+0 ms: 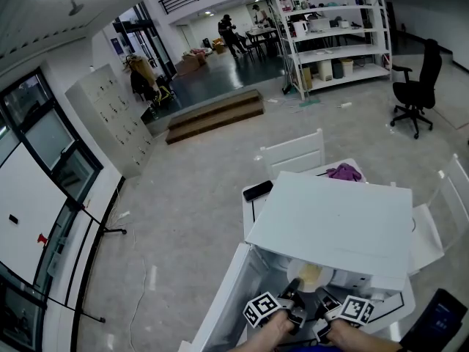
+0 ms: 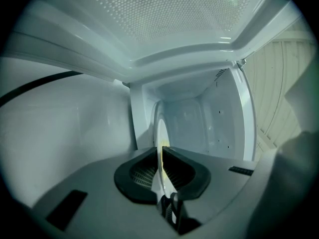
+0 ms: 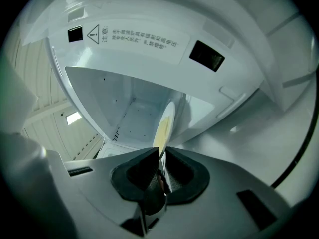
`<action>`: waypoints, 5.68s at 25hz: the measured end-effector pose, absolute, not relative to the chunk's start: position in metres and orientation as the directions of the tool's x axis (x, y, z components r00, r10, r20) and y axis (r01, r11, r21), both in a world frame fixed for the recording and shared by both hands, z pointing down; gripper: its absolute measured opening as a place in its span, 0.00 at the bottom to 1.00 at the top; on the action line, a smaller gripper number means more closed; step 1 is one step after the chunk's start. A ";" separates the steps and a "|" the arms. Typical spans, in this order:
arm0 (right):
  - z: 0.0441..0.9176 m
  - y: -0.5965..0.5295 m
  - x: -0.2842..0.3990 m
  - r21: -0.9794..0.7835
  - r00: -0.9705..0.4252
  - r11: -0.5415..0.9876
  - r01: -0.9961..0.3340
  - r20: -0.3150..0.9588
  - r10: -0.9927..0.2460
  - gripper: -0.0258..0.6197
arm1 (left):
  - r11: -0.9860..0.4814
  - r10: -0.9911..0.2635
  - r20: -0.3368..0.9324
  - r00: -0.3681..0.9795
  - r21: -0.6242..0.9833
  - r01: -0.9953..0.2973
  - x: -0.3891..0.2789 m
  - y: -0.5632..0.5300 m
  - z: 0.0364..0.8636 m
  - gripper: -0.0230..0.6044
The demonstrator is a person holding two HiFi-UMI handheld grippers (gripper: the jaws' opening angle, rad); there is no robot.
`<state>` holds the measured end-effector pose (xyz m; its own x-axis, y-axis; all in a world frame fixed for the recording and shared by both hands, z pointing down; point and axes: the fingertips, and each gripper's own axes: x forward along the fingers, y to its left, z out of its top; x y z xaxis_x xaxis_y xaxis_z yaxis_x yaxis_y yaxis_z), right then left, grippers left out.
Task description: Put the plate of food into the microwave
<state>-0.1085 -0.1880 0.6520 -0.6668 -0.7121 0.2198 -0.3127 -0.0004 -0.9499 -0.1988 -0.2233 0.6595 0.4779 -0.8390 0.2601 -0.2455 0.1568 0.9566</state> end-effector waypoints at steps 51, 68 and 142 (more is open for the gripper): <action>0.658 -0.202 -0.100 -0.948 -0.614 -0.022 -0.319 0.224 -0.757 0.07 | -0.075 -0.770 0.188 0.609 0.922 -0.380 -0.194 -0.217 0.653 0.18; 0.657 -0.207 -0.101 -0.949 -0.600 -0.018 -0.314 0.213 -0.771 0.07 | 0.006 -0.807 0.202 0.555 0.942 -0.334 -0.197 -0.231 0.657 0.10; 0.639 -0.133 -0.101 -0.771 -0.708 0.245 -0.587 0.342 -0.618 0.04 | -0.251 -0.751 0.341 0.566 0.646 -0.721 -0.166 -0.221 0.651 0.05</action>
